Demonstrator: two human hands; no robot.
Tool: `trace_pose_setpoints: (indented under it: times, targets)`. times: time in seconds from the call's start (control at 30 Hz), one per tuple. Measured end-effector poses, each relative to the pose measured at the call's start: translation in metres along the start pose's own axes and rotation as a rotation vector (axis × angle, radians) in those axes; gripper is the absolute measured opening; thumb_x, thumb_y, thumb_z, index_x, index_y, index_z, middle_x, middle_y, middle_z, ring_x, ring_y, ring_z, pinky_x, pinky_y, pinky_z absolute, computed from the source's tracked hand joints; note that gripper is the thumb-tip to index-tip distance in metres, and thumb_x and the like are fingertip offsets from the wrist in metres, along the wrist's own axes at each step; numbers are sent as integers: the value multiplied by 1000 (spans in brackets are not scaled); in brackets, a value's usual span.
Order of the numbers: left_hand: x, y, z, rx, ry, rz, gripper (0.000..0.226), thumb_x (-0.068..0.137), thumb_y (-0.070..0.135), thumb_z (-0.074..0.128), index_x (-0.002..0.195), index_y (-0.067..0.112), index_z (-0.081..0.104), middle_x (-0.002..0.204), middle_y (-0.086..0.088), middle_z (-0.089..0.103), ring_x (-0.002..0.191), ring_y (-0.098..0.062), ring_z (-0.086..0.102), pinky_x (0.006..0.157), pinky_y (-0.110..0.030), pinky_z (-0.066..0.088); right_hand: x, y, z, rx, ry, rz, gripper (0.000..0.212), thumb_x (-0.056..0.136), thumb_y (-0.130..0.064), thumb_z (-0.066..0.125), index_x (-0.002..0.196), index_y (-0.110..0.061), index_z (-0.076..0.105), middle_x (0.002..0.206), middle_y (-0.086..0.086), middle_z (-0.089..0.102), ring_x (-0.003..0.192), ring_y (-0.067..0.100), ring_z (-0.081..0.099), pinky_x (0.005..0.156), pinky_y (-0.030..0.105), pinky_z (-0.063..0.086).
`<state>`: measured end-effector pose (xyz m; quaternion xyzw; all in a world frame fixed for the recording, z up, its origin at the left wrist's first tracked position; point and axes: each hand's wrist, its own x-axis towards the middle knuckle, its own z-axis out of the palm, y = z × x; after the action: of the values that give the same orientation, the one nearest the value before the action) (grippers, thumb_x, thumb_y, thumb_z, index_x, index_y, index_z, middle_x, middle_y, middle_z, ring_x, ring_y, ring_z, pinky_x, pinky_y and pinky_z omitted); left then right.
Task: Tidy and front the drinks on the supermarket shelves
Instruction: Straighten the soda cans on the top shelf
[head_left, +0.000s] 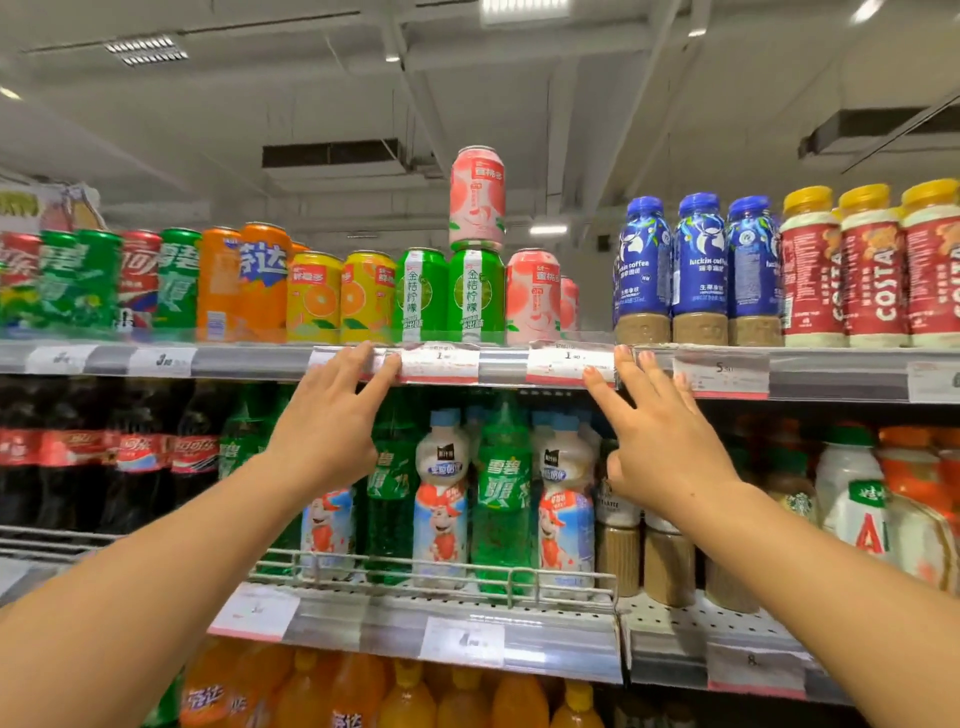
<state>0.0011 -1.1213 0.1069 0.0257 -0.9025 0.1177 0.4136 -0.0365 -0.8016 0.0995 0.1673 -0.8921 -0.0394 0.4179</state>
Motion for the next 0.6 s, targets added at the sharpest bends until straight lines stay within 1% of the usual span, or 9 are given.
trace_pose_setpoints:
  times: [0.07, 0.13, 0.2, 0.23, 0.33, 0.4, 0.47, 0.5, 0.6]
  targets:
    - [0, -7, 9, -9, 71, 47, 100, 69, 13, 68, 153, 23, 15, 156, -12, 18, 138, -33, 21, 112, -43, 27, -1, -1, -2, -8, -12, 27, 93, 81, -25, 59, 156, -29, 4, 164, 5, -3, 151, 27, -4, 122, 48, 8]
    - [2, -12, 18, -29, 179, 109, 98, 61, 9, 74, 149, 15, 32, 146, -19, 36, 126, -38, 36, 103, -48, 37, -1, -6, -7, -17, -20, 68, 90, 82, -26, 58, 156, -30, 6, 165, 3, -2, 151, 25, -3, 121, 44, 8]
    - [5, -13, 24, -48, 259, 155, 94, 54, 9, 75, 142, 9, 44, 134, -22, 46, 112, -40, 43, 95, -50, 41, 0, -16, -11, -17, -32, 113, 86, 82, -27, 56, 156, -27, 11, 164, 6, 0, 151, 26, -1, 121, 42, 10]
    - [7, -13, 25, -45, 285, 169, 91, 52, 10, 74, 139, 7, 47, 129, -22, 49, 107, -40, 45, 94, -51, 41, 2, -23, -13, -14, -29, 142, 84, 82, -28, 56, 155, -24, 14, 164, 8, 1, 151, 27, 0, 121, 43, 9]
    - [13, -10, 25, -50, 318, 179, 82, 51, 14, 72, 130, 7, 54, 113, -19, 54, 97, -39, 48, 98, -56, 37, 11, -47, -17, -44, 14, 185, 82, 82, -32, 55, 152, -17, 16, 163, 15, -1, 150, 32, -2, 120, 44, 3]
    - [18, -7, 22, -51, 320, 163, 74, 50, 16, 70, 122, 8, 57, 103, -16, 53, 91, -37, 47, 94, -54, 39, 18, -63, -17, -72, 56, 132, 81, 81, -30, 55, 152, -17, 17, 162, 14, 4, 149, 31, 1, 120, 43, 2]
    - [21, -4, 19, -50, 316, 139, 67, 53, 21, 67, 118, 12, 55, 99, -13, 50, 89, -34, 45, 86, -48, 40, 23, -74, -14, -61, 78, 85, 77, 80, -28, 55, 149, -15, 24, 159, 11, 18, 147, 28, 14, 120, 41, 11]
    - [23, -4, 18, -48, 315, 134, 67, 54, 24, 65, 119, 14, 54, 99, -12, 49, 89, -33, 44, 84, -47, 40, 24, -78, -13, -52, 86, 82, 75, 80, -27, 56, 148, -13, 28, 157, 10, 25, 145, 27, 19, 120, 41, 16]
    - [25, -2, 19, -15, 302, 134, 79, 56, 30, 61, 134, 23, 44, 103, -10, 47, 93, -31, 40, 84, -49, 38, 24, -79, -10, -62, 136, 85, 72, 75, -21, 63, 142, -8, 42, 148, 11, 43, 138, 29, 37, 116, 44, 29]
